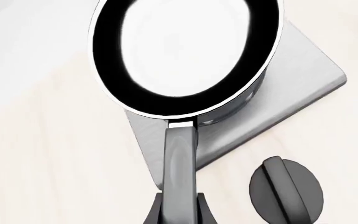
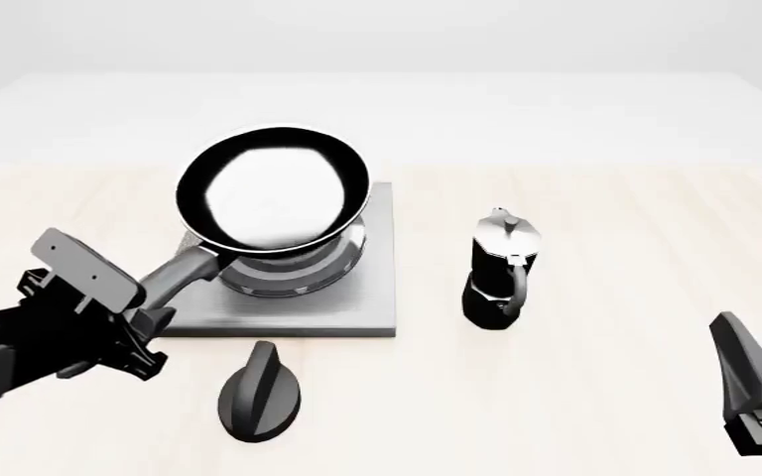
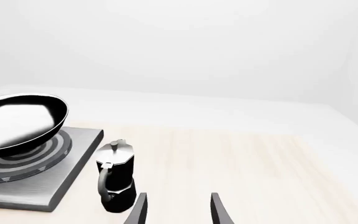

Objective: Turn on the stove and put the frying pan on it.

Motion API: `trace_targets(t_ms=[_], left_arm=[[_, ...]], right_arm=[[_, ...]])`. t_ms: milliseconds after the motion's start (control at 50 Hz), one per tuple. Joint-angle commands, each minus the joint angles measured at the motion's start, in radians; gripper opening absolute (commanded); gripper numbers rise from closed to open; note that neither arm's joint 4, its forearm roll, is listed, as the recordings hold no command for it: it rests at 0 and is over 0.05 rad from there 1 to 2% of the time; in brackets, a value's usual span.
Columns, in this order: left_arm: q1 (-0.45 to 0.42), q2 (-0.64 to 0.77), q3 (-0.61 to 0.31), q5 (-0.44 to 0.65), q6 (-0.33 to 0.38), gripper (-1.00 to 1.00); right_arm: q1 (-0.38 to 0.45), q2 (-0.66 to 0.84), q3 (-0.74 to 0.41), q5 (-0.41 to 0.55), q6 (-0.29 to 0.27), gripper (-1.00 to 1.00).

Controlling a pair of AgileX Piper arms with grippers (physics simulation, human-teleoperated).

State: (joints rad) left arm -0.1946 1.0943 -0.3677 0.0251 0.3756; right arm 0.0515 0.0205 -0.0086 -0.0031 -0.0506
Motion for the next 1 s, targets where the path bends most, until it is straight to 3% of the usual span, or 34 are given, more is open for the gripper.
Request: trace_targets(t_ms=[20, 380, 1000], left_arm=[[0.000, 0.031, 0.003, -0.062, 0.010, -1.00], [0.008, 0.092, 0.042, -0.139, 0.017, -1.00], [0.007, 0.133, 0.062, -0.179, 0.019, -1.00]], right_arm=[[-0.001, -0.003, 0.000, 0.002, -0.001, 1.00], [-0.002, -0.006, 0.001, 0.007, 0.000, 1.00], [-0.001, 0.001, 0.001, 0.000, -0.002, 1.00]])
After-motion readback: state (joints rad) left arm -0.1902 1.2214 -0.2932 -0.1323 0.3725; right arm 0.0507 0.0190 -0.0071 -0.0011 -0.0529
